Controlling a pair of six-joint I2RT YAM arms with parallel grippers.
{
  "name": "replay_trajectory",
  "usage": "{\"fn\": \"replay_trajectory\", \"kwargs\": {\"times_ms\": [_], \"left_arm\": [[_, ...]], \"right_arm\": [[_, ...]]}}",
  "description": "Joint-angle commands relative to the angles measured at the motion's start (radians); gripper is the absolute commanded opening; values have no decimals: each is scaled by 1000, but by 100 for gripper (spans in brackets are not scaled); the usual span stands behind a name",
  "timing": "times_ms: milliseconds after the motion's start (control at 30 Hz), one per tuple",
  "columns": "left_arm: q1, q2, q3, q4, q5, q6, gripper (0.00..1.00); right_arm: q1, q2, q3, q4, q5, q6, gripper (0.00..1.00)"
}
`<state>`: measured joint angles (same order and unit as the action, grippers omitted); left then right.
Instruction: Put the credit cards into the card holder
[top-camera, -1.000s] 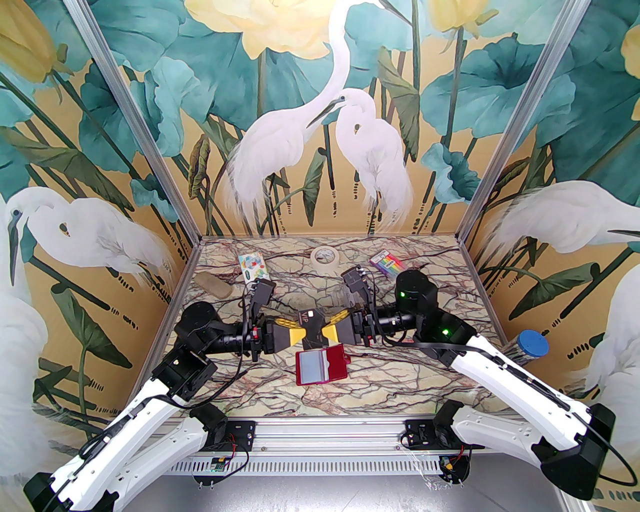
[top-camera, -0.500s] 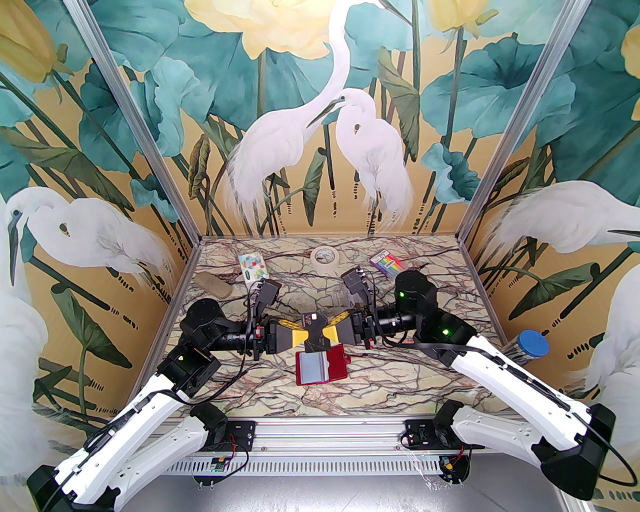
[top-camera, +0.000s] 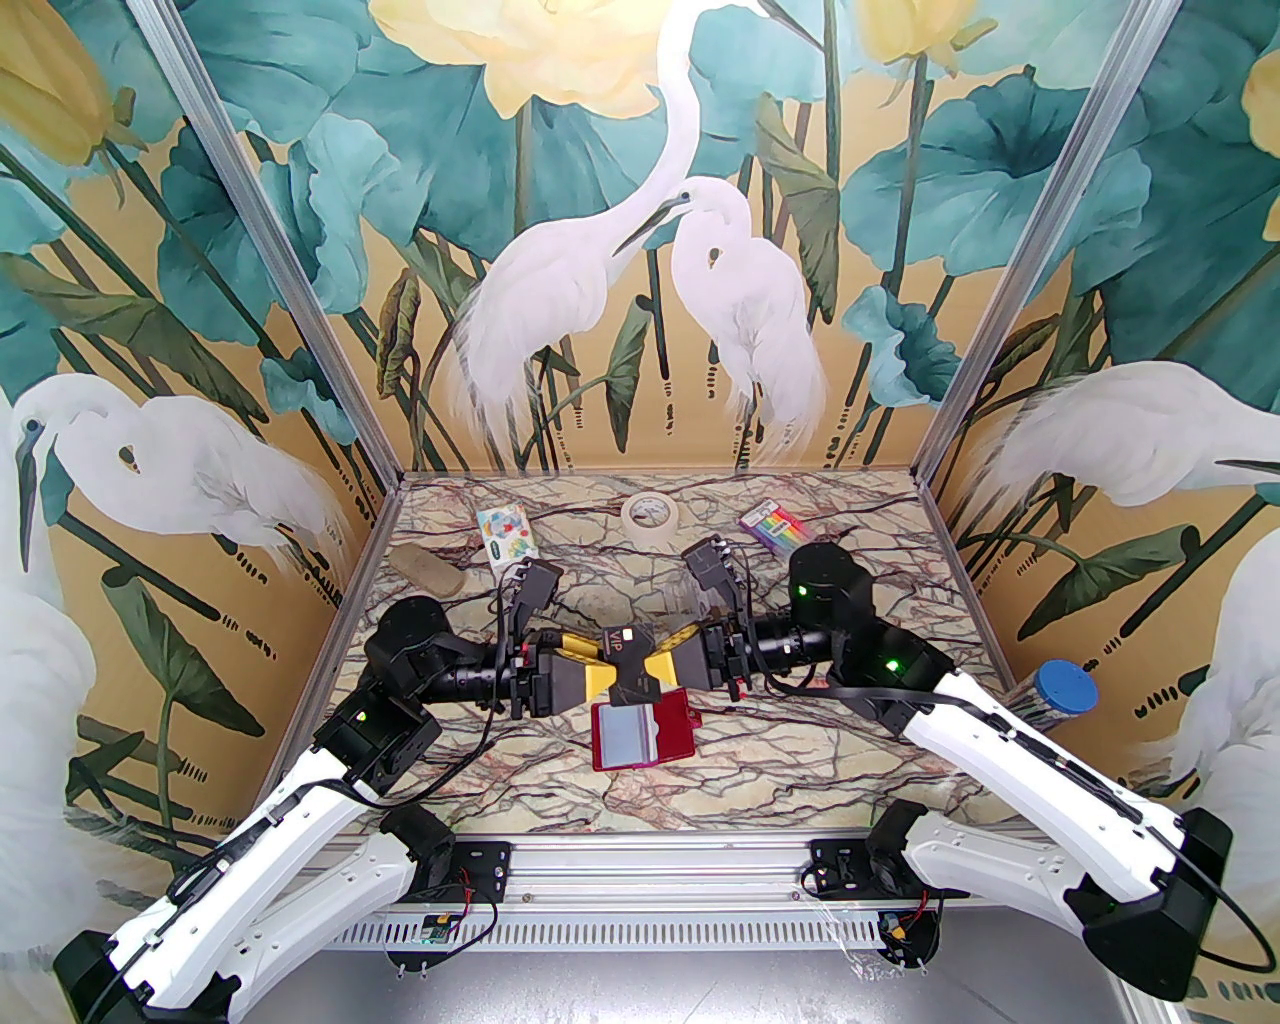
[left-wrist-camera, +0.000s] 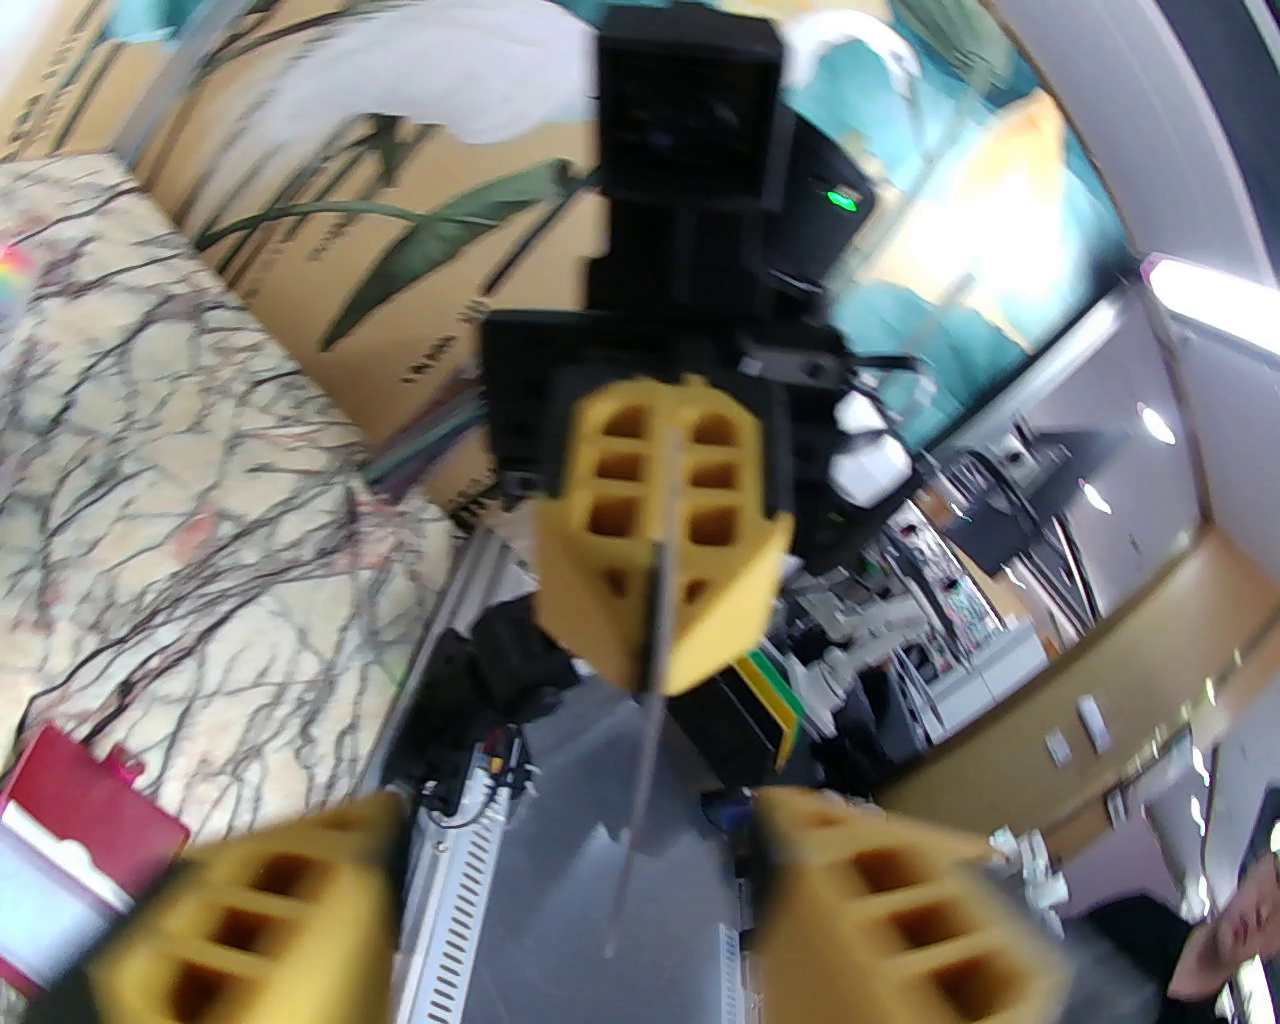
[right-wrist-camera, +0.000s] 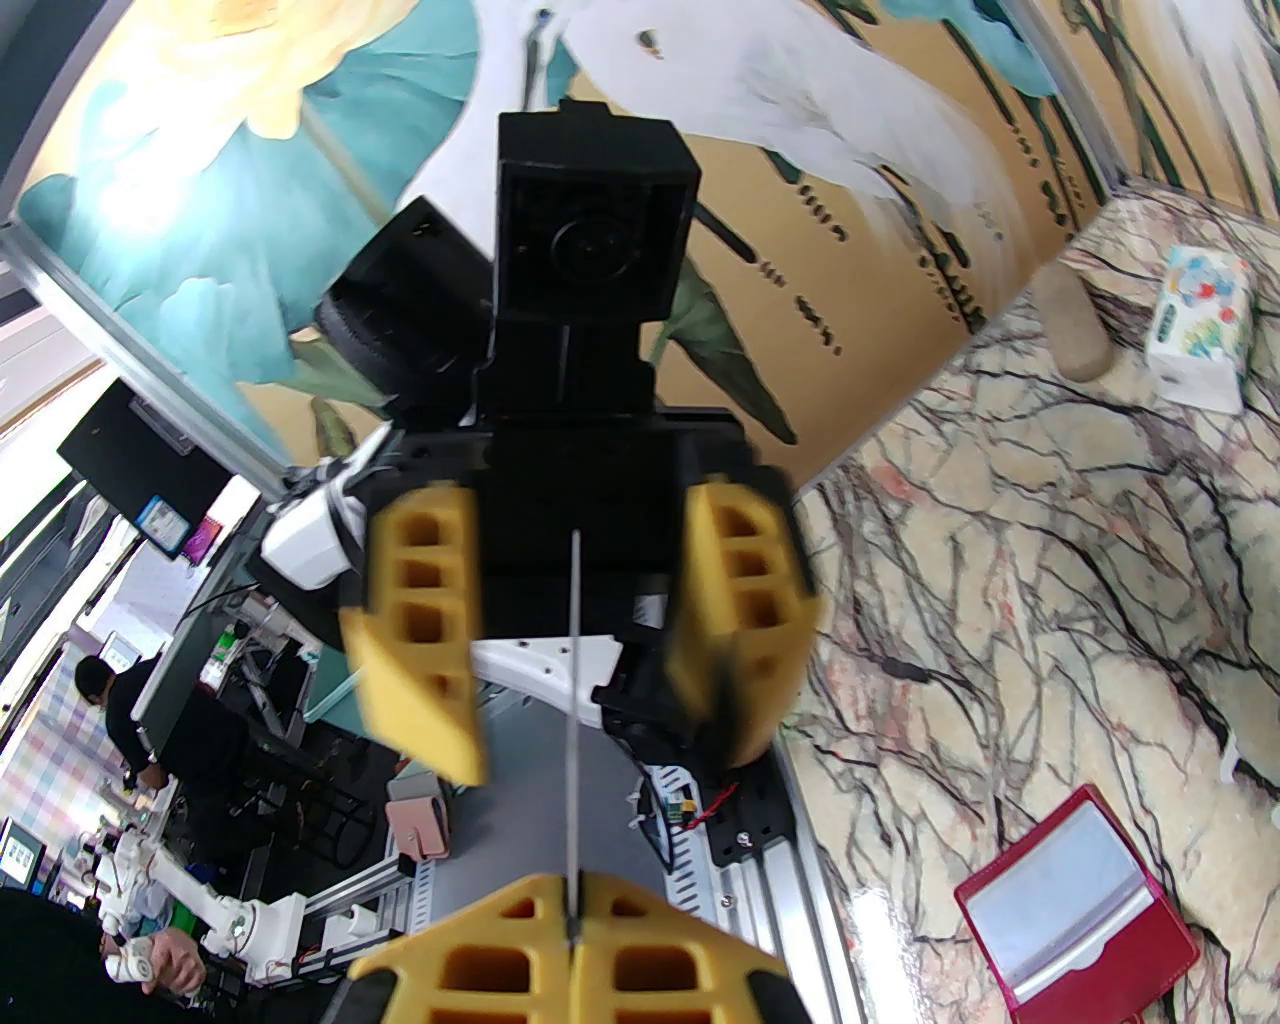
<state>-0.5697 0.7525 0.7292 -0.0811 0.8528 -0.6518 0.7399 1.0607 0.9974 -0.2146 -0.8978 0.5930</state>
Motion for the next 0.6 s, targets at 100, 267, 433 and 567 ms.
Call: {"fn": "replay_trajectory", "kwargs": {"times_ms": [100, 267, 433, 567], "left_arm": [[90, -19, -43, -227, -288, -19, 77], [143, 42, -185, -206, -266, -121, 70], [138, 172, -284, -122, -209, -164, 47], [100, 266, -327, -59, -239, -152, 34]], "right_arm": [[-52, 80, -4, -172, 143, -24, 0], [-81, 196, -39, -264, 213, -25, 0], [-80, 312, -97, -217, 200, 29, 0], [-80, 378, -127, -188, 219, 48, 0]]}}
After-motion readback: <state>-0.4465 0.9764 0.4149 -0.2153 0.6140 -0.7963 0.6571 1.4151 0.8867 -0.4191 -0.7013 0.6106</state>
